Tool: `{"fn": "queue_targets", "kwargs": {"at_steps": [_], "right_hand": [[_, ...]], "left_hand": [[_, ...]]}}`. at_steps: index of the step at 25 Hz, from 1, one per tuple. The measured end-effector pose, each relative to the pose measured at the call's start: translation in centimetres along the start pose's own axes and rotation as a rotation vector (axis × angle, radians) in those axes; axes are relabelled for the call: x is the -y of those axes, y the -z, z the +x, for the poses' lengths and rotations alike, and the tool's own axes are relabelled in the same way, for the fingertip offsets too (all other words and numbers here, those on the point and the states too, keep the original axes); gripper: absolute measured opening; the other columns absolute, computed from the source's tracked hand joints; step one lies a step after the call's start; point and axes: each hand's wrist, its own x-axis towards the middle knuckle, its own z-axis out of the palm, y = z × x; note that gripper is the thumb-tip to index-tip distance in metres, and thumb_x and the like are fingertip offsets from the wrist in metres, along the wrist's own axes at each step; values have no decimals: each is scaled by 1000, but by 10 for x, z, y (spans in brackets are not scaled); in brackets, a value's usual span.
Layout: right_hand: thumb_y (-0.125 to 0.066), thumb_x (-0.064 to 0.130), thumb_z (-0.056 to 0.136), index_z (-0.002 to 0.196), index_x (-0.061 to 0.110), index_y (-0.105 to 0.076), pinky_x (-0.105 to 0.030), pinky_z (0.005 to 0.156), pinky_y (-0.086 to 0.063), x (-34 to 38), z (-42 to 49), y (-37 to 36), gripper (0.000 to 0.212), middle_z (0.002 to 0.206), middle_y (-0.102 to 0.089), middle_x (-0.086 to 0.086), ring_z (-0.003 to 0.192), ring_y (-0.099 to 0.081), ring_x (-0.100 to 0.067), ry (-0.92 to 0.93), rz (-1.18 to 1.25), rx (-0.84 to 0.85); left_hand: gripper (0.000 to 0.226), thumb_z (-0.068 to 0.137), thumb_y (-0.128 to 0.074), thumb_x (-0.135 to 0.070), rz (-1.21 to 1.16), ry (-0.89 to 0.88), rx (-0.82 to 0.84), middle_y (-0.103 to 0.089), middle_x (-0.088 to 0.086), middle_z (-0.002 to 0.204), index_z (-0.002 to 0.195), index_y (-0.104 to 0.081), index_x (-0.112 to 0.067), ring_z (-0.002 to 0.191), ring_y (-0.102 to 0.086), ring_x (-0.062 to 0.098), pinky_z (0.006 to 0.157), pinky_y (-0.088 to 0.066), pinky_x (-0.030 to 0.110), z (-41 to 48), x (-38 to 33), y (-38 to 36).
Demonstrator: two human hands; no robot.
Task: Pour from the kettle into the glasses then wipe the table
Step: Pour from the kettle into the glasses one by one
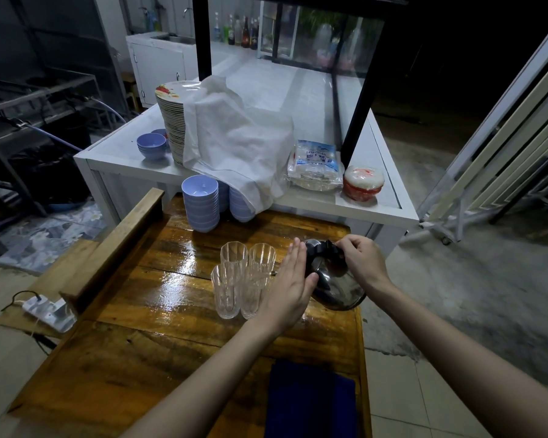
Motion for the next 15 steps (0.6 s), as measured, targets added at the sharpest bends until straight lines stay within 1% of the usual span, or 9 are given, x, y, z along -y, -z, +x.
{"fn": "queue_targets", "kwargs": {"at_steps": [3, 5, 6, 10, 15], "right_hand": [[-51, 36, 87, 62, 9, -67, -51, 80, -53, 2, -3, -1, 40, 64, -67, -9, 69, -62, -27, -23, 0, -10], [-50, 35, 86, 62, 8, -67, -50, 84, -51, 3, -3, -2, 40, 64, -67, -9, 69, -62, -27, -31, -5, -22], [-51, 33, 87, 62, 7, -67, -48, 85, -50, 3, -3, -2, 40, 64, -68, -10, 69, -62, -27, -30, -12, -27], [-53, 26, 88, 61, 4, -66, -40, 80, -47, 7, -2, 0, 37, 63, -67, -12, 68, -61, -28, -1, -49, -57], [-54, 22, 90, 62, 7, -69, -47, 88, -47, 12, -2, 3, 35, 60, -65, -4, 68, -61, -24, 35, -64, -64]], "left_hand": [[63, 102, -25, -40, -14, 1, 3, 14, -4, 161, 152, 7, -20, 146, 16, 3, 120, 4, 24, 0, 0, -1], [63, 102, -26, -40, -18, 4, 9, 14, -5, 161, 152, 7, -20, 145, 16, 3, 118, 5, 23, -1, 0, -1], [63, 102, -26, -40, -15, 4, 10, 14, -5, 161, 152, 7, -20, 145, 16, 3, 118, 5, 23, -1, 0, -1], [62, 103, -25, -38, -17, -2, 8, 15, -4, 160, 152, 7, -19, 146, 16, 4, 120, 5, 25, 0, -2, 1], [63, 102, -24, -39, -30, 2, 7, 17, -3, 160, 152, 9, -18, 145, 18, 2, 120, 6, 24, 0, -4, 0]]}}
